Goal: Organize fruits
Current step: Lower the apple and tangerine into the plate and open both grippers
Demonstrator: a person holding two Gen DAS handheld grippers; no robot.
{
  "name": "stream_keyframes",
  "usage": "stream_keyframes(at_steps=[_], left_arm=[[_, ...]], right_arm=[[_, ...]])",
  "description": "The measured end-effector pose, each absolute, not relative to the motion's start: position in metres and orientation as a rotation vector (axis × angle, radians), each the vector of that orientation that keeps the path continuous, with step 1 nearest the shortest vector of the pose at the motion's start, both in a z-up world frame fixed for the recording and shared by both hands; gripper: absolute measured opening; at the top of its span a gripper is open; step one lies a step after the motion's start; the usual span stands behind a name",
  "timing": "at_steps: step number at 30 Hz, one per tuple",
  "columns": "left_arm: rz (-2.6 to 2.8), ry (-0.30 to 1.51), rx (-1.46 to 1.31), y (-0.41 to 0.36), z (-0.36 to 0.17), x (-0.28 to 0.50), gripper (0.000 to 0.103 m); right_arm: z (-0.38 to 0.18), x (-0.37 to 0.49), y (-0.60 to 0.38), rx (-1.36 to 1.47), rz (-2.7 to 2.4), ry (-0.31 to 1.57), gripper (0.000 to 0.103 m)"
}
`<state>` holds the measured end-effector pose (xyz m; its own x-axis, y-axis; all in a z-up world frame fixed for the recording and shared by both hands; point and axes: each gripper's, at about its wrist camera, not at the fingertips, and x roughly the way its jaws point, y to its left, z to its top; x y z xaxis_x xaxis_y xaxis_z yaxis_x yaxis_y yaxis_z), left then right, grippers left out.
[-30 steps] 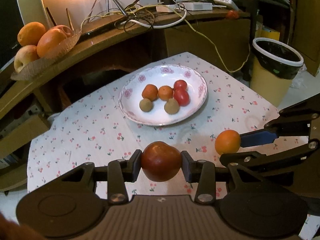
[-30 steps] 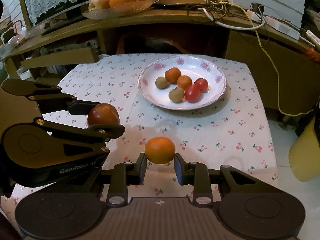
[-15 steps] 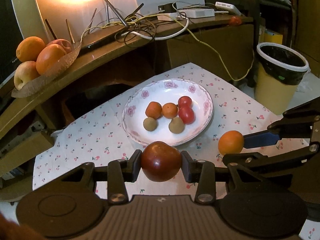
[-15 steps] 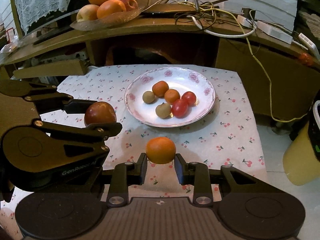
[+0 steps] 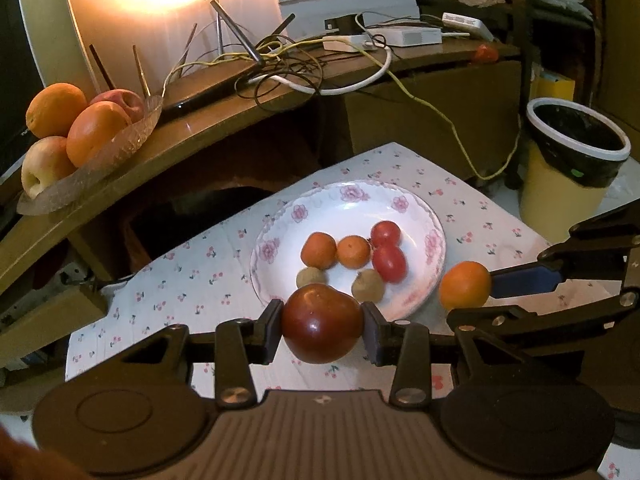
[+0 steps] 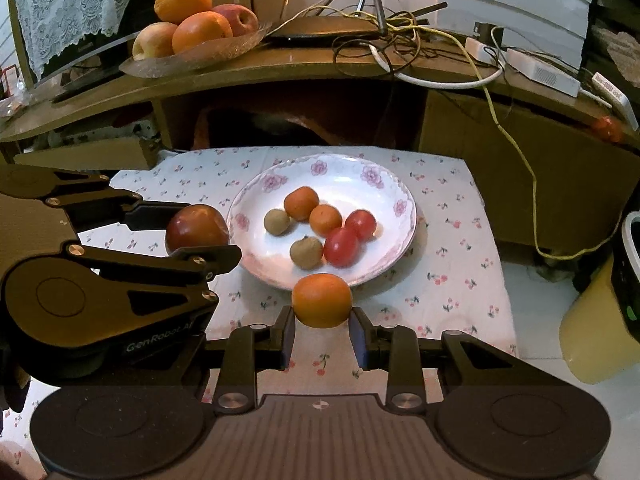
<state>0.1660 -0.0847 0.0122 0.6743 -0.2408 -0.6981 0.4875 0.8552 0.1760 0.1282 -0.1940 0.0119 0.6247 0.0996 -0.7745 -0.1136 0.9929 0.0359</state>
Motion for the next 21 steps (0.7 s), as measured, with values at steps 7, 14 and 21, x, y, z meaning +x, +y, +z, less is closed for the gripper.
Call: stream_keyframes(at_steps=[7,14,21], left_arm=[[-0.418,0.724,0.356,-0.088,0.009,0.184,0.045],[-0.419,0.734,0.337,-0.093,0.003,0.203,0.045],[-0.415,0.749,0.299,-0.095,-0.003,0.228,0.045]], right_arm=[[0.009,0.146,-0.196,-0.035,0.123,0.882,0.032],[0.005,0.164,-0.202,-0.044,0.128,0.878,0.032],[0.001,0.187,-0.207,-0.049,0.135,0.877,0.032]])
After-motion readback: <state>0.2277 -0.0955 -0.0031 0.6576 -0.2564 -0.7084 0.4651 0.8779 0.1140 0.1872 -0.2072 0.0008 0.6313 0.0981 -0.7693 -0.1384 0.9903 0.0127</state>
